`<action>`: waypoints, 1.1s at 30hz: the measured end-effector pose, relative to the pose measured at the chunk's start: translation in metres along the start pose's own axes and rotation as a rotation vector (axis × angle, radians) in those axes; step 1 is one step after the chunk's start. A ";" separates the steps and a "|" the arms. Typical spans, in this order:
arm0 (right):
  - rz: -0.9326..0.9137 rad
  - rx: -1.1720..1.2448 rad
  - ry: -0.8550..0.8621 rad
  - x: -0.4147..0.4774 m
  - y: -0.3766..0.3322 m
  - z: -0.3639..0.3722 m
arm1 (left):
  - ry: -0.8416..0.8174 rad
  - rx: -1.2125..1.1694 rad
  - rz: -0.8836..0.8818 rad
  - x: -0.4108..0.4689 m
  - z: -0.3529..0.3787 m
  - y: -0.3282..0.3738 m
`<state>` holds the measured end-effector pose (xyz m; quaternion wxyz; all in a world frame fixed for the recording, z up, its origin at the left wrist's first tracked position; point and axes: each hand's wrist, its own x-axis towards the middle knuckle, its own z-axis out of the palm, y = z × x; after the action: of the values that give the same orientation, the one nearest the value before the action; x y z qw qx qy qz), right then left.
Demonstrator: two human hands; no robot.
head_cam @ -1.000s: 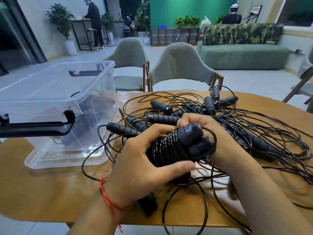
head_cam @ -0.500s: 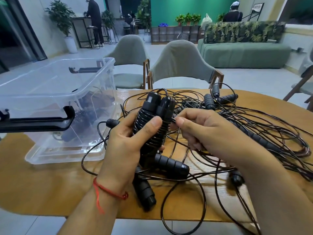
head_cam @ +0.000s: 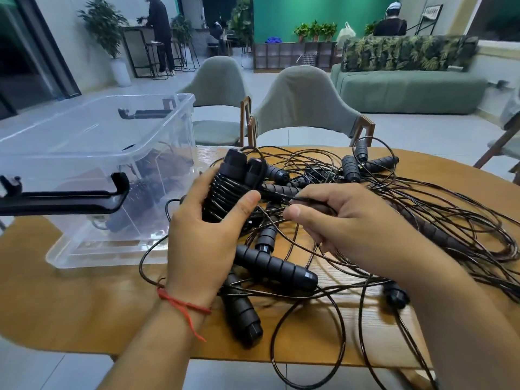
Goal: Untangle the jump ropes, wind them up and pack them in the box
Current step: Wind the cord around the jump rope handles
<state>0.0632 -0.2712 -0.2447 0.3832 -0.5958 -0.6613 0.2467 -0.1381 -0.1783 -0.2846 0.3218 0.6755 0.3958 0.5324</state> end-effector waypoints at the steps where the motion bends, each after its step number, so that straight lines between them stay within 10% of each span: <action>1: -0.023 -0.030 0.011 0.000 -0.002 0.002 | 0.008 0.075 0.028 -0.001 0.000 -0.001; 13: -0.189 -0.350 0.275 0.007 -0.002 0.042 | -0.025 0.635 0.236 -0.028 0.022 0.010; 21: -0.164 -0.480 0.385 0.007 0.000 0.025 | -0.342 -0.035 0.090 -0.032 0.024 0.014; 33: -0.190 -0.410 0.276 0.005 -0.003 0.025 | -0.312 -0.420 -0.021 -0.006 0.005 0.005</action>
<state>0.0412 -0.2636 -0.2559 0.3623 -0.6242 -0.6921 -0.0131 -0.1334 -0.1860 -0.2843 0.5178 0.6635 0.2293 0.4889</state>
